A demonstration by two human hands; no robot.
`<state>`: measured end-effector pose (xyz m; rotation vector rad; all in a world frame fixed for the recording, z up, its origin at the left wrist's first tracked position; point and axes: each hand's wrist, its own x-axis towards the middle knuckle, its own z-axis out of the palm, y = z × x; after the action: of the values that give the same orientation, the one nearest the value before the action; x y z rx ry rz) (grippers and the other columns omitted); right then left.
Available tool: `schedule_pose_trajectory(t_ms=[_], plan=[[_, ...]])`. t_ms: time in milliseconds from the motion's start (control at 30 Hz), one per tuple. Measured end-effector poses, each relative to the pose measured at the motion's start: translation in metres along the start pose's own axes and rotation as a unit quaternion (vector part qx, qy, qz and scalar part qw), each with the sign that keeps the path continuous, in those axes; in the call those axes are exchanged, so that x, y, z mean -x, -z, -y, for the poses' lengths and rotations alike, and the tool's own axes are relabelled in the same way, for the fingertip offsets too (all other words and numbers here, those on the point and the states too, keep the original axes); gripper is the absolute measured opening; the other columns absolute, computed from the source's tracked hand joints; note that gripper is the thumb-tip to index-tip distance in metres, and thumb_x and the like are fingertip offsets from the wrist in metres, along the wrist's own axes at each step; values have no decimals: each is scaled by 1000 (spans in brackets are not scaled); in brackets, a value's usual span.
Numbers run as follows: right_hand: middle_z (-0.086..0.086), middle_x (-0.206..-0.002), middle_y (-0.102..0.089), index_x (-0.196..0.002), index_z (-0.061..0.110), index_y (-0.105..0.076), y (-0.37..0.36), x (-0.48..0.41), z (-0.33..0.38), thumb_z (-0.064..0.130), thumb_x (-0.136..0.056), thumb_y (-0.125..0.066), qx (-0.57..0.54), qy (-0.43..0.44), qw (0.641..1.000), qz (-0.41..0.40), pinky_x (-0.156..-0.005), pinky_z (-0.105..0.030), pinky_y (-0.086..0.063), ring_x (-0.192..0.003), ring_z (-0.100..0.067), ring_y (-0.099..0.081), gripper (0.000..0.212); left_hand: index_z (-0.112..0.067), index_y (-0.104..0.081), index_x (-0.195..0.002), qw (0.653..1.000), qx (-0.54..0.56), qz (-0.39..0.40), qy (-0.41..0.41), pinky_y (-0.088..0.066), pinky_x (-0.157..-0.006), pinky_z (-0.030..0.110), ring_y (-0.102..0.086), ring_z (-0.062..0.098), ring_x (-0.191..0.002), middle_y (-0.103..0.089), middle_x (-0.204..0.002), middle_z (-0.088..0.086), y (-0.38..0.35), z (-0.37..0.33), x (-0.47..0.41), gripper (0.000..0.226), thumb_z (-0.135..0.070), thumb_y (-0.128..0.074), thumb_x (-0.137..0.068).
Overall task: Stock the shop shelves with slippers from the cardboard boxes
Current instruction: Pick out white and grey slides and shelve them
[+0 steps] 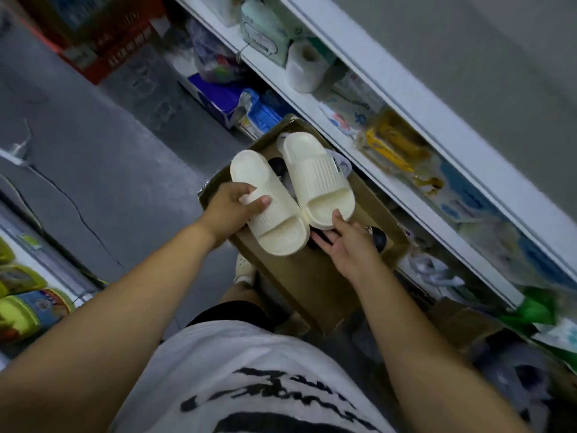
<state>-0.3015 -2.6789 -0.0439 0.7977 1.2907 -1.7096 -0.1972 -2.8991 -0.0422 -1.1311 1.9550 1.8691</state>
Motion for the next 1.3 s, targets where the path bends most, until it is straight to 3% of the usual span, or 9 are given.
schedule_pose_trajectory(t_ms=[100, 267, 433, 533, 633, 833, 1067, 1200, 1300], plan=[[-13, -125, -70, -133, 11, -55, 39, 42, 12, 13, -100, -62, 9, 50, 998, 38, -101, -53, -53, -112, -28, -70, 34, -23, -77, -94, 998, 44, -36, -27, -59, -90, 40, -62, 25, -114, -54, -130, 6, -29, -16, 43, 44, -59, -85, -70], [-14, -131, -67, -135, 8, -54, 100, 107, 12, 9, -93, -65, 10, 158, 985, 69, -98, -45, -56, -118, -29, -67, 43, -15, -69, -100, 980, 195, -10, -39, -59, -76, 33, -69, 23, -101, -72, -109, 6, -90, -30, 118, 28, -32, -81, -80], [-8, -132, -68, -145, 15, -48, 144, 160, 6, 5, -90, -67, 4, 245, 966, 83, -98, -47, -56, -123, -25, -64, 59, -20, -67, -110, 975, 204, -3, -85, -59, -90, 46, -69, 26, -112, -74, -116, 3, -123, -48, 172, 56, -46, -86, -65], [-3, -137, -64, -155, 28, -35, 158, 190, -1, 1, -90, -68, -1, 290, 954, 79, -98, -52, -55, -125, -22, -63, 78, -18, -65, -113, 972, 195, 9, -133, -60, -88, 43, -70, 28, -111, -73, -116, 7, -135, -65, 194, 57, -41, -88, -66], [-3, -140, -63, -158, 34, -27, 167, 214, -14, -2, -92, -66, -28, 331, 941, 66, -97, -53, -55, -125, -23, -63, 84, -23, -57, -131, 970, 170, 30, -170, -61, -83, 36, -71, 23, -108, -69, -122, 7, -143, -83, 212, 77, -40, -89, -64], [-5, -141, -61, -156, 33, -29, 175, 257, -46, -2, -93, -65, -112, 414, 904, 0, -95, -49, -57, -128, -25, -61, 81, -26, -35, -154, 952, 144, 173, -206, -59, -91, 43, -66, 23, -121, -62, -138, 4, -143, -105, 234, 103, -21, -91, -68], [-3, -143, -58, -156, 30, -30, 171, 289, -117, -1, -89, -67, -222, 438, 863, -120, -93, -47, -58, -126, -21, -62, 82, -17, -27, -158, 929, 78, 305, -196, -56, -99, 43, -62, 16, -126, -60, -142, -6, -161, -93, 243, 94, -17, -81, -81], [-6, -142, -60, -154, 33, -33, 202, 317, -162, -4, -93, -63, -278, 430, 837, -192, -96, -51, -56, -126, -24, -62, 77, -20, -48, -140, 915, 44, 365, -165, -59, -91, 35, -66, 19, -120, -69, -130, -1, -202, -72, 264, 67, -13, -77, -80], [-5, -142, -59, -155, 30, -33, 232, 343, -181, -4, -95, -62, -299, 443, 812, -235, -97, -52, -56, -128, -24, -60, 75, -25, -56, -130, 904, 13, 396, -162, -59, -93, 46, -69, 25, -115, -73, -122, 5, -235, -66, 287, 55, -16, -76, -79]])
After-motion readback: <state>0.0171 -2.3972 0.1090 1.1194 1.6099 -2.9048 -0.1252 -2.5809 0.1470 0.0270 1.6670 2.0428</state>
